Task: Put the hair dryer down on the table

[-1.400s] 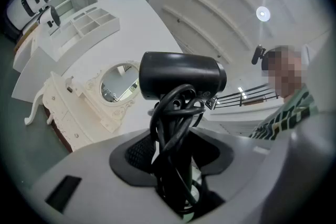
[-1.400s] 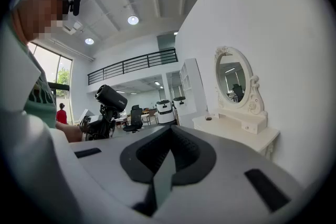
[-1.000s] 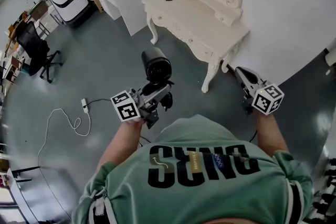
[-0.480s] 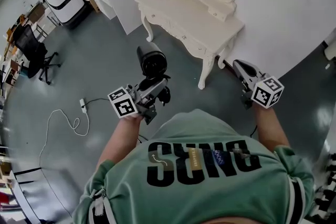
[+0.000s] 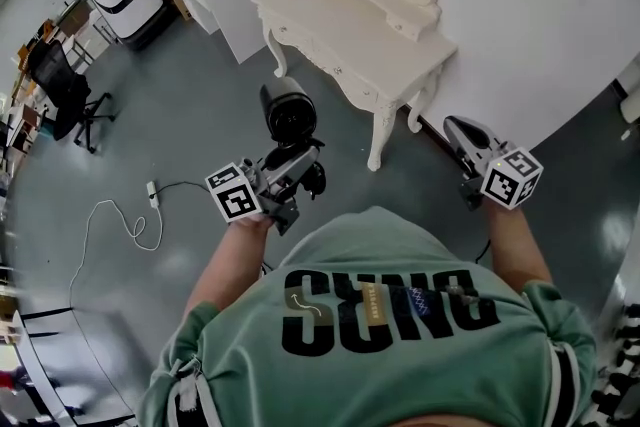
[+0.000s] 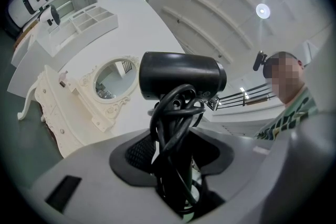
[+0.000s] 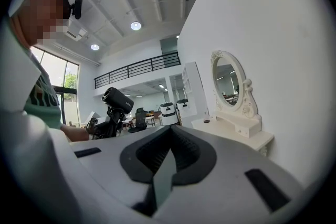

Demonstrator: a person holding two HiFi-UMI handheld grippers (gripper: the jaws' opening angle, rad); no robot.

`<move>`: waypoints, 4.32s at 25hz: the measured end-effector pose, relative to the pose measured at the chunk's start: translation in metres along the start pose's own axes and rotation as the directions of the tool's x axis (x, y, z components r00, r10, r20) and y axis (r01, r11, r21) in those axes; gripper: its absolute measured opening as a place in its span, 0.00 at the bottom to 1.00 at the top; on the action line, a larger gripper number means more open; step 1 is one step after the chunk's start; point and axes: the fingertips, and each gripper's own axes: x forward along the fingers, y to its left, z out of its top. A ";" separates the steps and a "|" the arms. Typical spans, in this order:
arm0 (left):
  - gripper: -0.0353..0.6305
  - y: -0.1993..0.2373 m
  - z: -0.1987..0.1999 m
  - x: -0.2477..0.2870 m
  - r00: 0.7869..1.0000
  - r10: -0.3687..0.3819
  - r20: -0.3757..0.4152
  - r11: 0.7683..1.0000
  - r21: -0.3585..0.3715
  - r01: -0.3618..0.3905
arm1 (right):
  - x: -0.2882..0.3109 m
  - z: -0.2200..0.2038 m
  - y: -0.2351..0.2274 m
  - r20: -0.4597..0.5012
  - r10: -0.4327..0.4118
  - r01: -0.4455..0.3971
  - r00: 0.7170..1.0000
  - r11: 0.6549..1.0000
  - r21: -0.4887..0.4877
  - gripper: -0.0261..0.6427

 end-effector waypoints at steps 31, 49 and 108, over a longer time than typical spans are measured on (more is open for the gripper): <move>0.34 0.223 0.135 0.056 0.976 -0.196 -0.091 0.979 -0.071 0.190 | 0.230 0.035 -0.084 -0.034 -0.130 0.129 0.991 0.991 -0.037 0.03; 0.34 0.371 0.208 0.149 0.955 -0.233 -0.185 0.970 -0.116 0.214 | 0.340 0.049 -0.207 -0.090 -0.226 0.229 0.970 0.973 0.023 0.03; 0.34 0.768 0.133 0.436 0.159 0.348 -0.924 0.653 0.360 0.666 | 0.449 -0.037 -0.472 -0.198 -0.065 0.059 0.978 0.998 -0.037 0.03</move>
